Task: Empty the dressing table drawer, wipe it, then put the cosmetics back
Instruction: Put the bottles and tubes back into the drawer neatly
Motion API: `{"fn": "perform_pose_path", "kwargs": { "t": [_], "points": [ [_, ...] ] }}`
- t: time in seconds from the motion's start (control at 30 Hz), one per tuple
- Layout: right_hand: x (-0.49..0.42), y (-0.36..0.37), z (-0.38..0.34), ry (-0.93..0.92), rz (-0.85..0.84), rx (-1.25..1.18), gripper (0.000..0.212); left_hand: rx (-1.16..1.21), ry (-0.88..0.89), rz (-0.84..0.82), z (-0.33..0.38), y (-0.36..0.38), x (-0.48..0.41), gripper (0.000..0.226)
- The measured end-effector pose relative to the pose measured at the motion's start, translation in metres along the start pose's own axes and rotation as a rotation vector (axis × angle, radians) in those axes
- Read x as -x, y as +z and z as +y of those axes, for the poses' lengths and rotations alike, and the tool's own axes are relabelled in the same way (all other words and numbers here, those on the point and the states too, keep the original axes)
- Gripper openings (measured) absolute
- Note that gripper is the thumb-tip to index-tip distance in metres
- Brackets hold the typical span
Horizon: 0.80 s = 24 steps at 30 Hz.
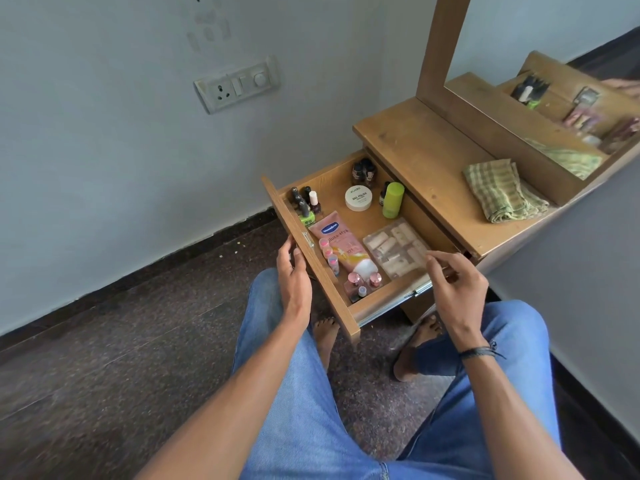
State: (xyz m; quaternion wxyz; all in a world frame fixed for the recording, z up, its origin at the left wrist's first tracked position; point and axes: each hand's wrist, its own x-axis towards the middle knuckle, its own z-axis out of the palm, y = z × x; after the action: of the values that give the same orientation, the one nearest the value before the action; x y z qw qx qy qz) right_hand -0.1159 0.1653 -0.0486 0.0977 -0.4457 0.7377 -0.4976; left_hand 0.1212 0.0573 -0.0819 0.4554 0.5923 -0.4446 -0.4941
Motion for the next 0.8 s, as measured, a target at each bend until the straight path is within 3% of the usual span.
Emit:
{"fn": "perform_pose_path", "kwargs": {
  "t": [0.27, 0.43, 0.8],
  "points": [
    [0.001, 0.012, 0.008, -0.119, -0.106, 0.090, 0.009, -0.029, -0.019, -0.021, 0.004, -0.004, 0.001, 0.044],
    [0.002, 0.011, 0.010, -0.133, -0.129, 0.100, 0.010, -0.039, -0.028, -0.038, 0.007, -0.004, 0.003, 0.037],
    [0.002, 0.003, 0.006, -0.190, -0.037, 0.072, 0.012, -0.082, -0.045, -0.105, 0.015, 0.011, 0.003, 0.041]
  ]
}}
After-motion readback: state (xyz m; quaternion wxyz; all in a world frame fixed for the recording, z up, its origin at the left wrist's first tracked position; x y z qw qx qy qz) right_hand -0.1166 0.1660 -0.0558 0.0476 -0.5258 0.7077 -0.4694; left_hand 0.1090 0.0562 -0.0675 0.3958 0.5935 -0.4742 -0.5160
